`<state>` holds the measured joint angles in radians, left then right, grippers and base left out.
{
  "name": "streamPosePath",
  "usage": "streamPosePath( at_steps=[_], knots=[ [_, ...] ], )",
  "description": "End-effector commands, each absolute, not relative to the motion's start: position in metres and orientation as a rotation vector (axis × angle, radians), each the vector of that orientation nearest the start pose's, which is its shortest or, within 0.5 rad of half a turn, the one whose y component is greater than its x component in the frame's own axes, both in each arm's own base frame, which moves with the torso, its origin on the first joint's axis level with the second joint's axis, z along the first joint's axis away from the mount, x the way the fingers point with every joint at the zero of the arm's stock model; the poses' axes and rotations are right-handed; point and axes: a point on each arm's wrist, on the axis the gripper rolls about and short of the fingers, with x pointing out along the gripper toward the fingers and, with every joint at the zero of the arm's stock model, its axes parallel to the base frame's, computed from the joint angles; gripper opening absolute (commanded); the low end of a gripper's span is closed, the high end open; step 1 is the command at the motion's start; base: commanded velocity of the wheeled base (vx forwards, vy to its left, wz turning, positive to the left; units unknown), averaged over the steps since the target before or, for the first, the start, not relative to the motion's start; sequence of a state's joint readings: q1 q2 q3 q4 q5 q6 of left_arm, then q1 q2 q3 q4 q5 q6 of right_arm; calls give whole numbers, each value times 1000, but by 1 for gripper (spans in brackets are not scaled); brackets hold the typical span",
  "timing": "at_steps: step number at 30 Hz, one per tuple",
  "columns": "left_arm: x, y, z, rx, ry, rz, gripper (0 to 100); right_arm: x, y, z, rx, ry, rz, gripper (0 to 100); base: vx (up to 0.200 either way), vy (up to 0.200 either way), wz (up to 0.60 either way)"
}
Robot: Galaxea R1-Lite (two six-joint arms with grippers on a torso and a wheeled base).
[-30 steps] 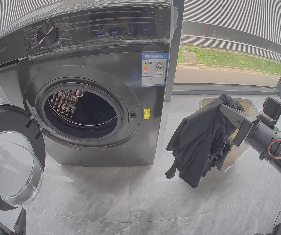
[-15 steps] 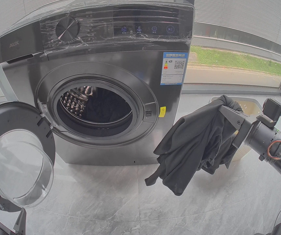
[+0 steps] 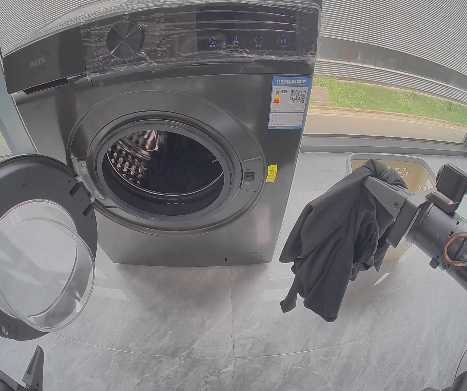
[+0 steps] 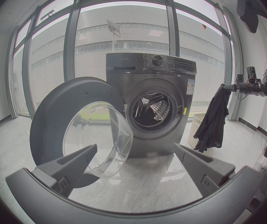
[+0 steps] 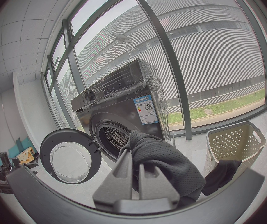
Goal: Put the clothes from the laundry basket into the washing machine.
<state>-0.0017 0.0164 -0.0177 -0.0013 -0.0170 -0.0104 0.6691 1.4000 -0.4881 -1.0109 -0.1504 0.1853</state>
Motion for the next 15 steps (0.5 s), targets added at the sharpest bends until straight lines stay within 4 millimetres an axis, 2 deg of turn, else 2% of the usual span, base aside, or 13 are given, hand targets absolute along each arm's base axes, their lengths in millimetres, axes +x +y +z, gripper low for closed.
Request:
streamPosePath(
  at_steps=[1,15],
  knots=[
    [-23,0,76,-11,2,-18,100,173,133,211,217,-34,526,0,0,200,0],
    [-23,0,76,-12,2,-18,100,172,132,208,212,-23,527,0,0,200,0]
  ],
)
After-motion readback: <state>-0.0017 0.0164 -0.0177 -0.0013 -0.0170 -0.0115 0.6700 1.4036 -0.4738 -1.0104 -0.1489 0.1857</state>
